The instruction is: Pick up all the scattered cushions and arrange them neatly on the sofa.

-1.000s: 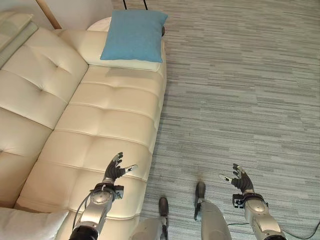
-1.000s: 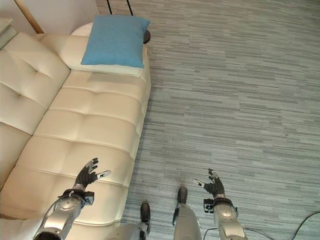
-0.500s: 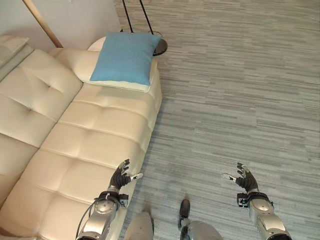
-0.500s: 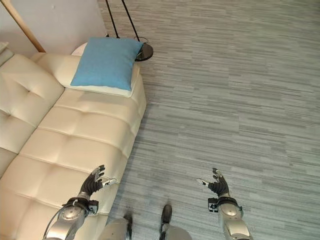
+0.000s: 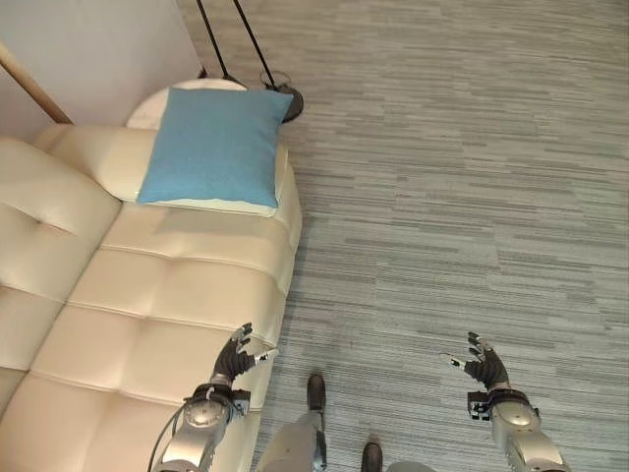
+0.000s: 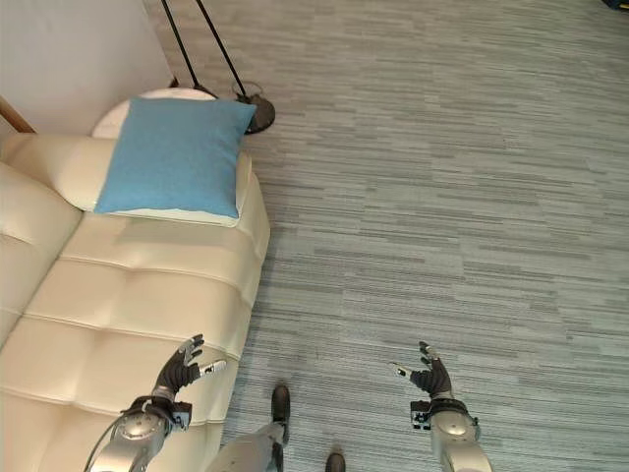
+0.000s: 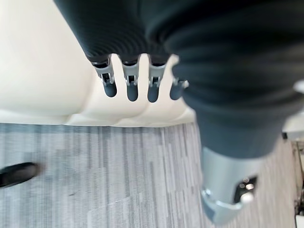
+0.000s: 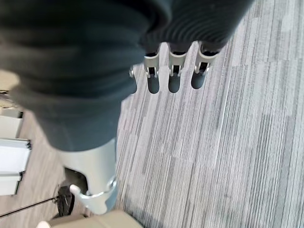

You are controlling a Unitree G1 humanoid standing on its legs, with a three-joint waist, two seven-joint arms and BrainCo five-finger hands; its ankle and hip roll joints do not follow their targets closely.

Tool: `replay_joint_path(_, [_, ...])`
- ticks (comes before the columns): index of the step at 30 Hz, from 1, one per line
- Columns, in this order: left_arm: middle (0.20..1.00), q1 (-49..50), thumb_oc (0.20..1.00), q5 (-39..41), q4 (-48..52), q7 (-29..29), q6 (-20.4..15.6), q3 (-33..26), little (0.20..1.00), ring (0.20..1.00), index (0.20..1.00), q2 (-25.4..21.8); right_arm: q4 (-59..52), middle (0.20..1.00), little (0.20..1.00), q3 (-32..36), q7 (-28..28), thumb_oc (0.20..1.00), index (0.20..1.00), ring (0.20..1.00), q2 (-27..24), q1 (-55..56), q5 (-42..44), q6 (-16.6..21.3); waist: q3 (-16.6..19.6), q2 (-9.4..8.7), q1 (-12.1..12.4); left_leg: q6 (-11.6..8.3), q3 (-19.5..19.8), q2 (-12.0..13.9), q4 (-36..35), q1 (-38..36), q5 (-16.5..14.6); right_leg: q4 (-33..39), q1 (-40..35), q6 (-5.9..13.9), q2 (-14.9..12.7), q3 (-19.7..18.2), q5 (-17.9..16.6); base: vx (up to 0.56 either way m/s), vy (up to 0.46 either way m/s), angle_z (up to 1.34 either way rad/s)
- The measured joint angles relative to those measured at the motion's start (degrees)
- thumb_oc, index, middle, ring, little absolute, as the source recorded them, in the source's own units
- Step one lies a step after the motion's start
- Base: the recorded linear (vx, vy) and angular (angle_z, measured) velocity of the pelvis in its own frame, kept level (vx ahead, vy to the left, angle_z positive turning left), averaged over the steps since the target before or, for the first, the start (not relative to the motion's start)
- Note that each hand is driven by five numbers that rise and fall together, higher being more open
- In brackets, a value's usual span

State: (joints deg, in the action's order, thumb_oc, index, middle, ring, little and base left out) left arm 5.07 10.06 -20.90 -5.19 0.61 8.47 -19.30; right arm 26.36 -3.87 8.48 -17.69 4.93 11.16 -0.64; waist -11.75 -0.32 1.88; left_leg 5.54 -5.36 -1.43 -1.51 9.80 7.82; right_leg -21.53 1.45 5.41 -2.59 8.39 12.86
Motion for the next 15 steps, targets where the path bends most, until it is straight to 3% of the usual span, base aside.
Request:
replay_joint_path(1, [1.0,-0.64,1.0,0.0,0.0,0.06,0.02,0.06,1.0,1.0,1.0,-0.43,-0.07,1.0,1.0,-0.01,-0.31,1.0,1.0,1.0,0.3,0.12,-0.01,0.02,0.14,-0.49,0.01,0.81,0.47,-1.12,0.06,-1.36,-0.61,-8.82,4.32,2.36,-3.12,0.57,1.78,0.24,0.148,-0.04])
replay_joint_path(2, [1.0,-0.82,1.0,0.0,0.03,0.09,-0.01,0.05,1.0,1.0,1.0,-0.73,-0.06,1.0,1.0,-0.05,-0.46,1.0,1.0,1.0,0.37,0.07,-0.01,0.05,0.13,-0.47,0.02,1.69,0.48,-1.45,0.06,-2.1,-1.35,-10.11,5.18,3.38,-4.17,0.48,2.37,0.18,0.108,-0.02])
replay_joint_path(4, [1.0,-1.55,1.0,0.0,0.03,0.04,0.04,-0.27,1.0,1.0,1.0,-1.61,-0.25,1.0,1.0,0.12,-0.52,1.0,1.0,1.0,0.86,-0.22,0.0,0.07,-0.31,-0.35,-0.04,4.15,1.56,-2.33,-0.04,-4.01,-4.99,-16.81,11.26,3.68,-7.16,0.8,2.46,0.19,0.045,-0.06])
replay_joint_path(5, [1.0,-1.3,1.0,0.01,0.0,0.07,0.17,-0.65,1.0,1.0,1.0,-1.69,-0.49,1.0,1.0,-0.13,-0.56,1.0,1.0,1.0,1.13,-0.63,0.01,0.01,-0.54,0.22,-0.23,2.58,1.51,-2.37,0.0,-4.79,-3.99,-15.92,13.22,3.52,-8.12,1.06,2.4,0.25,0.009,0.03])
replay_joint_path(7, [1.0,-1.12,1.0,0.02,0.04,0.18,0.11,-1.71,1.0,1.0,1.0,-1.77,-0.3,1.0,1.0,-0.21,-0.63,1.0,1.0,1.0,1.4,-0.26,0.01,-0.37,-0.69,0.33,-0.31,0.75,1.41,-2.41,-0.34,-7.06,-5.29,-5.72,15.45,2.5,-8.88,3.38,0.66,0.24,-0.025,0.09])
replay_joint_path(10, [1.0,-1.15,1.0,0.02,-0.12,0.16,0.11,-2.19,1.0,1.0,1.0,-1.81,-0.31,1.0,1.0,-0.11,-0.58,1.0,1.0,1.0,1.47,-0.52,0.02,-0.95,-0.64,-0.17,-0.43,-1.76,2.44,-2.55,-0.59,-8.52,-7.47,7.83,18.11,2.81,-7.58,3.79,-6.71,0.31,-0.09,0.08])
replay_joint_path(12, [1.0,-0.99,1.0,0.03,-1.14,0.14,0.14,-2.21,1.0,1.0,1.0,-1.16,0.08,1.0,1.0,0.08,-0.38,1.0,1.0,1.0,1.6,-0.61,0.02,-1.04,-0.98,-0.84,-1.37,-1.61,4.04,-3.12,-0.85,-9.93,-8.63,18.48,18.58,3.1,-6.6,3.74,-13.71,0.28,-0.112,0.37])
replay_joint_path(13, [1.0,-0.77,1.0,0.03,-1.25,0.08,0.14,-2.22,1.0,1.0,1.0,-1.15,0.26,1.0,1.0,0.09,-0.37,1.0,1.0,1.0,2.04,-0.63,0.02,-1.08,-1.47,-1.54,-1.43,-1.57,4.48,-3.4,-0.72,-11.26,-9.64,20.7,18.7,2.5,-6.74,4.36,-16.35,0.4,-0.152,0.48])
replay_joint_path(15, [1.0,-0.57,1.0,0.03,-1.33,0.02,0.14,-1.8,1.0,1.0,1.0,-0.35,0.26,1.0,1.0,0.14,-0.36,1.0,1.0,1.0,2.23,0.07,-0.01,-1.09,-1.26,-2.03,-1.87,-2.08,6.39,-3.33,-0.79,-13.67,-12.54,22.66,15.85,2.5,-6.8,3.71,-17.27,0.51,-0.203,0.39])
